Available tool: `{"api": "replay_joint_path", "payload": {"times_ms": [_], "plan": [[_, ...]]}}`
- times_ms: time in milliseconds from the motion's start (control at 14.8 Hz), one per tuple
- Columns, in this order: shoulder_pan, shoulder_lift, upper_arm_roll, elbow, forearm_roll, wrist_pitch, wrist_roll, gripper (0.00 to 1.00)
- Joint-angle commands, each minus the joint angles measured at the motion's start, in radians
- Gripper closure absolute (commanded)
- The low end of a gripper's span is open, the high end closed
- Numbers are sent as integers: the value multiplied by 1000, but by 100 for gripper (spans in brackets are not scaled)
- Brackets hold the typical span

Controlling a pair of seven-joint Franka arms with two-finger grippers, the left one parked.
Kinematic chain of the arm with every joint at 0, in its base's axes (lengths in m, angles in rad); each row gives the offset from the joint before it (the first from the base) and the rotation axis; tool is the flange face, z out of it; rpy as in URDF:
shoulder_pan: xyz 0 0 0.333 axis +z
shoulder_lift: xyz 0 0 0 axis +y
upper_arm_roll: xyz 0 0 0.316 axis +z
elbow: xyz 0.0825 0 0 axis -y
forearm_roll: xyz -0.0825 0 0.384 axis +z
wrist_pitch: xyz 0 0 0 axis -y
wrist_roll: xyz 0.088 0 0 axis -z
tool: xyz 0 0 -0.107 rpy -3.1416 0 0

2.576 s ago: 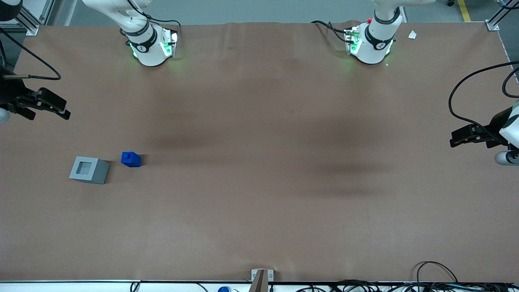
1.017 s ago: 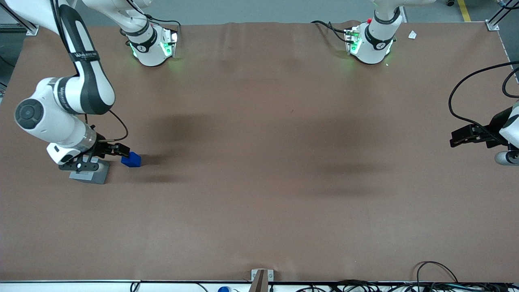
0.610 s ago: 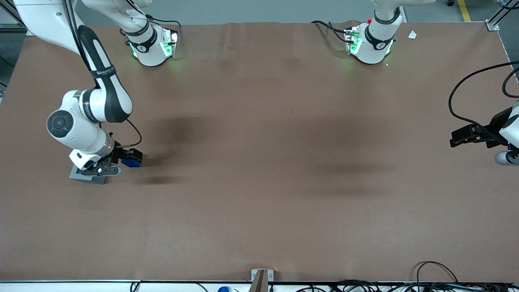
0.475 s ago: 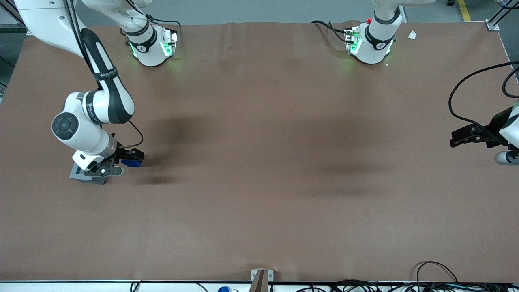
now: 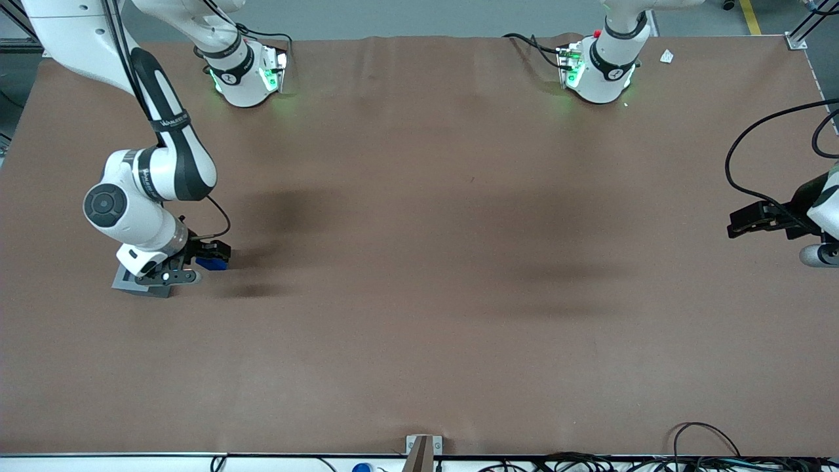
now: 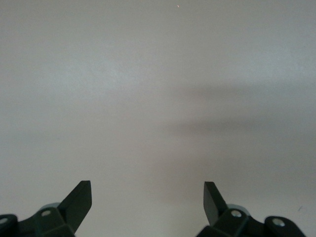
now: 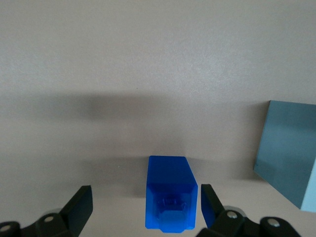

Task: Insert blue part into gray base with right arm
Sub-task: 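Lower the right gripper and close it on the blue block, then lift the blue block and carry it over the gray base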

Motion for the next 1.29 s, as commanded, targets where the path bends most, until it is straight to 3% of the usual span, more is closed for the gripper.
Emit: {"api": "replay_joint_path", "payload": {"times_ms": [0, 339, 475, 610, 746, 1017, 1220], "plan": [[-7, 17, 0, -7, -24, 7, -4, 5], [-16, 26, -2, -9, -48, 9, -4, 17], [-25, 28, 0, -9, -51, 9, -4, 32], [-27, 28, 0, -9, -51, 7, -4, 57], [-27, 28, 0, -9, -51, 6, -3, 73], [-27, 26, 0, -4, -50, -4, 0, 88], [-27, 14, 0, 14, -48, -54, 12, 90]]}}
